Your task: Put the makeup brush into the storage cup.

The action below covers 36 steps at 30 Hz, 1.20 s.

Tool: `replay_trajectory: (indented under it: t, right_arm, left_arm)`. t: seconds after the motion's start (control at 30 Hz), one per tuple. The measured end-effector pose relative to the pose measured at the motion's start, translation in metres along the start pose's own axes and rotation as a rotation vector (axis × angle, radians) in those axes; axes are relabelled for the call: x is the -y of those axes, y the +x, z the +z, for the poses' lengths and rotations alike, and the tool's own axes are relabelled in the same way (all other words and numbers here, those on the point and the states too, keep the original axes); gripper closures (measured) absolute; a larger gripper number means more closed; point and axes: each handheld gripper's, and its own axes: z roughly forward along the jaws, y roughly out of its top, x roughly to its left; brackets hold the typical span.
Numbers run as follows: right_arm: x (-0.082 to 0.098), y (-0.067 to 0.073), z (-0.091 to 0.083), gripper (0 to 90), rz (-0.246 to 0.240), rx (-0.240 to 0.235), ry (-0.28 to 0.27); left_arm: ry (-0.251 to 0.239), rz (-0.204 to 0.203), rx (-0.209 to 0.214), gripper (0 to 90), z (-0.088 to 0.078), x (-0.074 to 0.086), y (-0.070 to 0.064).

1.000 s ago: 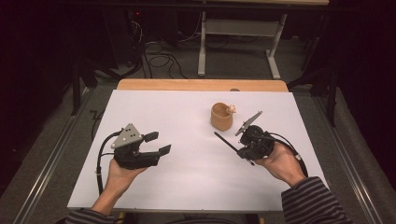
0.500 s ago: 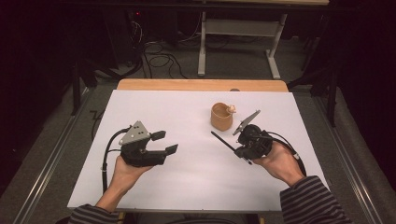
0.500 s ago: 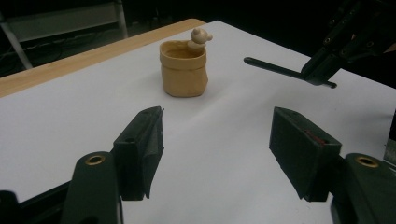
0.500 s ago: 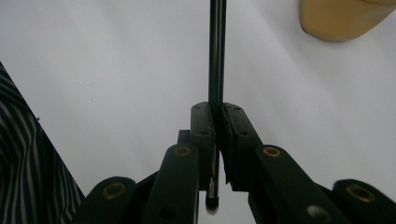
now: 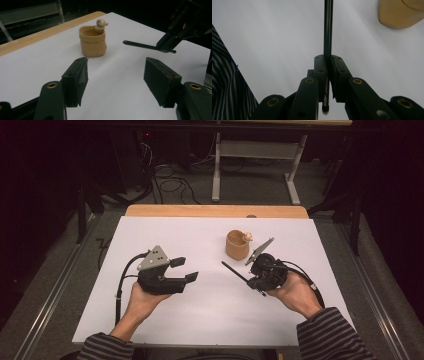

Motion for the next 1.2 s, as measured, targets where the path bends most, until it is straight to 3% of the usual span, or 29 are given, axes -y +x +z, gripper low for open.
replay_trajectory:
  t: [0.43, 1.2]
  right_arm:
    - [-0.006, 0.004, 0.003, 85.7, -0.019, -0.010, 0.005]
    - [-0.019, 0.014, -0.003, 85.7, -0.064, -0.027, -0.004]
  left_arm:
    - [0.022, 0.044, 0.011, 38.9, 0.015, -0.012, -0.008]
    - [0.034, 0.065, 0.028, 39.1, 0.024, -0.018, -0.011]
